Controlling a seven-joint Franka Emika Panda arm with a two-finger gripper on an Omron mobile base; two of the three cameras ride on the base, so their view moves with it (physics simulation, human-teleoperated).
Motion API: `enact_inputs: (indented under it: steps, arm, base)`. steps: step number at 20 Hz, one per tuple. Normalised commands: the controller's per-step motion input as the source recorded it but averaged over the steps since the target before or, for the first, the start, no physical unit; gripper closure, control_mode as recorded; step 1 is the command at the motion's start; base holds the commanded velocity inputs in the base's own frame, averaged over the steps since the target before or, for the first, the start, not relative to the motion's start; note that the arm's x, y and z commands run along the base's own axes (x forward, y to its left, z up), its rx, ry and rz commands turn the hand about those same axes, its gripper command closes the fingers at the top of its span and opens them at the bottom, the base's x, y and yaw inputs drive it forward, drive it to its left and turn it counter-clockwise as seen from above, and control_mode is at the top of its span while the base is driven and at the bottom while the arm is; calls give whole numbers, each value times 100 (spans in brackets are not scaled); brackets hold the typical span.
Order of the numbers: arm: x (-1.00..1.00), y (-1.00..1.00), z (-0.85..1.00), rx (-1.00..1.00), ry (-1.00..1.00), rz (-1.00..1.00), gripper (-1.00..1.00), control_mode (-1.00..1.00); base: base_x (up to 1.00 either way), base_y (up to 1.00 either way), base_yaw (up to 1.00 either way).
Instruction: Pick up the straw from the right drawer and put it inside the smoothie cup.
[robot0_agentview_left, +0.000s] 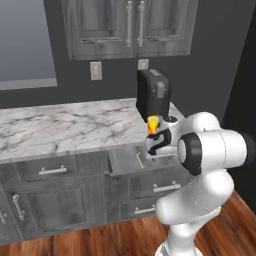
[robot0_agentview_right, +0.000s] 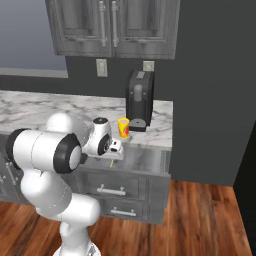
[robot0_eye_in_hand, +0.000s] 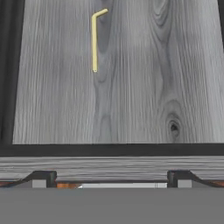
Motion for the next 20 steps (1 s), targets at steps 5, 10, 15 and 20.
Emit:
enact_inputs:
  steps: [5, 10, 15, 20]
  arm:
    - [31, 0, -33, 0, 0, 0, -100, -100]
    - [33, 0, -34, 0, 1, 0, -100, -100]
    - [33, 0, -30, 0, 1, 0, -100, -100]
    - [25, 0, -31, 0, 2, 0, -100, -100]
  base:
    - [0, 0, 0]
    - [0, 0, 0]
    - [0, 0, 0]
    - [0, 0, 0]
